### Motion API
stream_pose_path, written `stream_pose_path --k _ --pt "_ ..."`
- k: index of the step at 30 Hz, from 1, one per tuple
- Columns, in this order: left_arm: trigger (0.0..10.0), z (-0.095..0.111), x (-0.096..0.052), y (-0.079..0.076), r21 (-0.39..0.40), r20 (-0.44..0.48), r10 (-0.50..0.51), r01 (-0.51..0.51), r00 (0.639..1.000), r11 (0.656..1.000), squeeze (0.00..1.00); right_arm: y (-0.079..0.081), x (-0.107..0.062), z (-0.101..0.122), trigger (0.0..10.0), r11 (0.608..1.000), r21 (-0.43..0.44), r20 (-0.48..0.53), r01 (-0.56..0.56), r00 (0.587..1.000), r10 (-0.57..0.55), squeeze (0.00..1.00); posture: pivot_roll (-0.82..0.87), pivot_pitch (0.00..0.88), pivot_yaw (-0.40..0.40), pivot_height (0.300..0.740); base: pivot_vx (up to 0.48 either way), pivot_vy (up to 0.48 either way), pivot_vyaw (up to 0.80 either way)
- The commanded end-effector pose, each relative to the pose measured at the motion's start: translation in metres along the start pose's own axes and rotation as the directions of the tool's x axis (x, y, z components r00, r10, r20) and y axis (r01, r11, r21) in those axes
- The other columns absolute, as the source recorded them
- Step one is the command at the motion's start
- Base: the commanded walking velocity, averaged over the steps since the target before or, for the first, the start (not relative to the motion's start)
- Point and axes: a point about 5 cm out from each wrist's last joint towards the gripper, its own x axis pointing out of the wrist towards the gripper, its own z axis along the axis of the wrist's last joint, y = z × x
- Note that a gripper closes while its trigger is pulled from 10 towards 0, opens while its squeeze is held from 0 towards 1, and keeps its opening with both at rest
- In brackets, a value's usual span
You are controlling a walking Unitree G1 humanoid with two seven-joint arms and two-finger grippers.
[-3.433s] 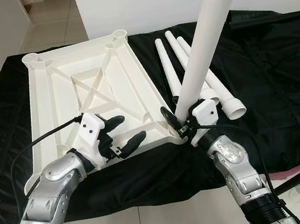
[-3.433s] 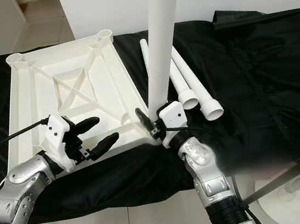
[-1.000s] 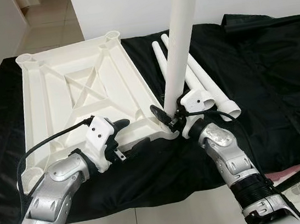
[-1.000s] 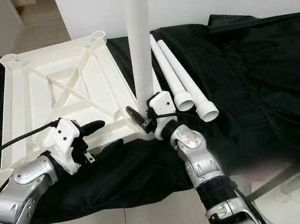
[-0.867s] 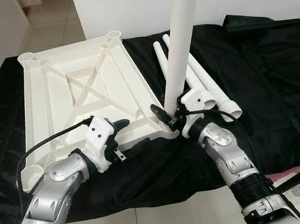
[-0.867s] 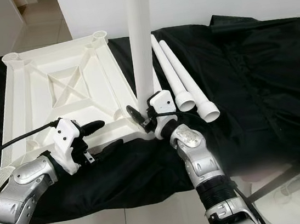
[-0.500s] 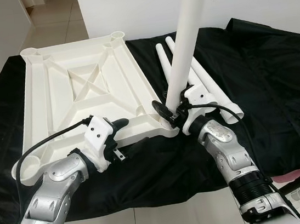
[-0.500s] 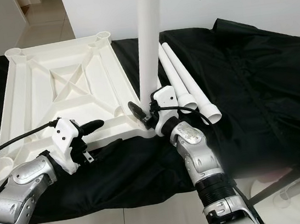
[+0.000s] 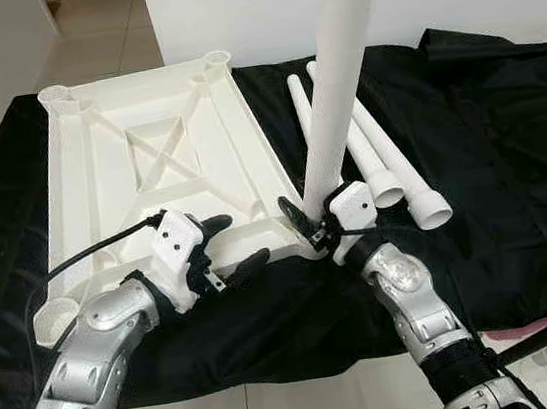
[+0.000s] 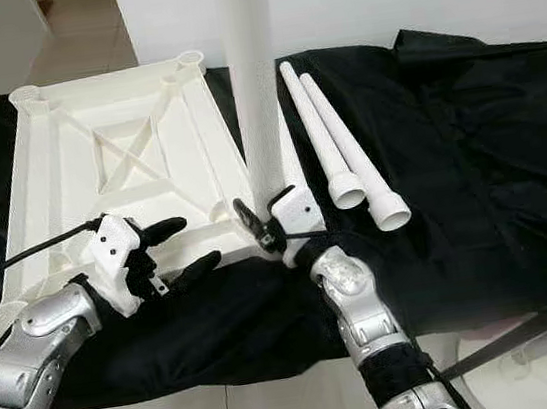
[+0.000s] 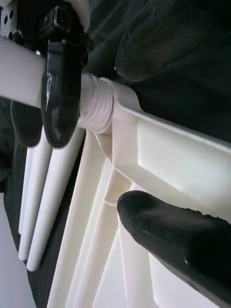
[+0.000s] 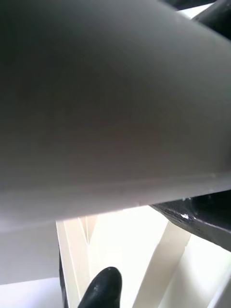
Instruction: Building children table
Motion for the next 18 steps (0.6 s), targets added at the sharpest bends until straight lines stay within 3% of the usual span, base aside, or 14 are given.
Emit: stream_pose_path --k 1,4,7,10,14,16,17,18 --pt "10.0 0.000 -0.003 0.003 0.006 -0.006 -0.032 0.032 0.999 0.999 0.00 -0.004 -0.006 0.000 10.0 0.999 -0.035 0.006 0.022 1.000 -0.022 0.00 -0.02 0.135 -0.005 0.740 0.000 0.000 0.00" --pt "10.0 0.004 -0.001 0.010 -0.005 0.013 -0.011 0.011 1.000 1.000 0.00 -0.013 -0.002 0.021 10.0 0.986 -0.134 0.117 0.095 0.990 -0.080 0.00 -0.03 0.136 -0.001 0.740 0.000 0.000 0.00" --pt "10.0 0.006 -0.001 0.013 -0.018 0.025 -0.004 0.005 1.000 1.000 0.00 -0.014 -0.001 0.026 10.0 0.979 -0.175 0.144 0.102 0.987 -0.077 0.00 -0.03 0.136 0.000 0.740 0.000 0.000 0.00" --pt "10.0 0.008 -0.001 0.016 -0.019 0.031 0.005 -0.005 1.000 1.000 0.00 -0.018 0.000 0.034 10.0 0.979 -0.139 0.196 0.146 0.974 -0.117 0.00 -0.03 0.135 0.002 0.740 0.000 0.000 0.00" --pt "10.0 0.010 0.000 0.020 -0.019 0.034 0.014 -0.013 0.999 1.000 0.00 -0.021 0.002 0.041 10.0 0.973 -0.153 0.230 0.173 0.964 -0.135 0.00 -0.03 0.133 0.004 0.740 0.000 0.000 0.00" --pt "10.0 0.019 0.001 0.030 -0.045 0.070 0.031 -0.028 0.997 0.999 0.00 -0.036 0.006 0.044 10.0 0.971 -0.031 0.196 0.239 0.954 -0.228 0.00 -0.03 0.126 0.003 0.740 0.000 0.000 0.00" --pt "10.0 0.019 0.001 0.030 -0.045 0.070 0.031 -0.028 0.997 0.999 0.00 -0.036 0.006 0.044 10.0 0.971 -0.031 0.196 0.239 0.954 -0.228 0.00 -0.03 0.126 0.003 0.740 0.000 0.000 0.00" --pt "10.0 0.025 0.003 0.037 -0.058 0.095 0.038 -0.033 0.995 0.998 0.47 -0.046 0.009 0.040 10.0 0.962 0.042 0.129 0.269 0.954 -0.272 0.00 -0.03 0.121 0.005 0.740 0.000 0.000 0.00"
